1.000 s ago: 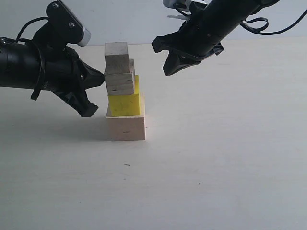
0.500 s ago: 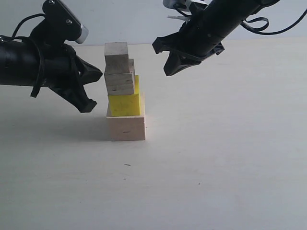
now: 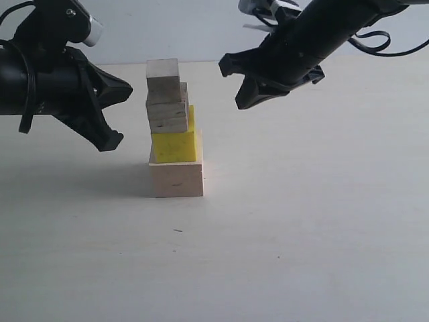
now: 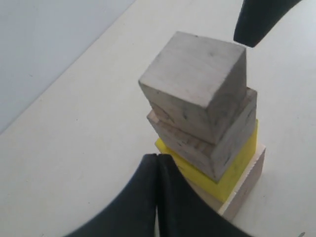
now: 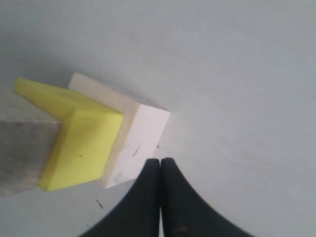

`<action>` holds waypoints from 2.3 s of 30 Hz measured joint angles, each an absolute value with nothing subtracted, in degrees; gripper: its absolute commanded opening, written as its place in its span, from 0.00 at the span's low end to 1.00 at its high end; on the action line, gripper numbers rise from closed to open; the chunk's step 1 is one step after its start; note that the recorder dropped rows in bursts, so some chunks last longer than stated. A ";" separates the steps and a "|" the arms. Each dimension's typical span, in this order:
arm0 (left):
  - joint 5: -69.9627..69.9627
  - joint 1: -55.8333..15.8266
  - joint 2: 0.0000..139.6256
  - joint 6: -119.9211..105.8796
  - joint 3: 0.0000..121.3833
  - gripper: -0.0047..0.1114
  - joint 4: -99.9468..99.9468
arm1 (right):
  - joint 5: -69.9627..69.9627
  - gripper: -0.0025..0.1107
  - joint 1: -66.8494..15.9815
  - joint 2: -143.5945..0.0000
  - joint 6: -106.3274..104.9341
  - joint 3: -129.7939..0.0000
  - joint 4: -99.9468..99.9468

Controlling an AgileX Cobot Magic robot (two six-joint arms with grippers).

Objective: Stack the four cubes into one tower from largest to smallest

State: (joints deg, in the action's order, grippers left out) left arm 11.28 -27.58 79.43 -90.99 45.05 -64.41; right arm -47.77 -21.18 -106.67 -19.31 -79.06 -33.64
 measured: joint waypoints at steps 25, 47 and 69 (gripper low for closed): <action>11.28 -27.58 79.17 -90.99 44.94 0.04 -64.51 | -51.11 0.02 -21.81 -101.99 -33.54 -78.92 -52.96; 11.18 -27.58 79.17 -90.99 44.94 0.04 -64.51 | -53.07 0.02 -23.23 -102.10 -34.08 -75.27 -54.65; 11.18 -27.58 79.17 -90.99 44.94 0.04 -64.51 | -53.07 0.02 -23.23 -102.10 -40.92 -75.18 -58.60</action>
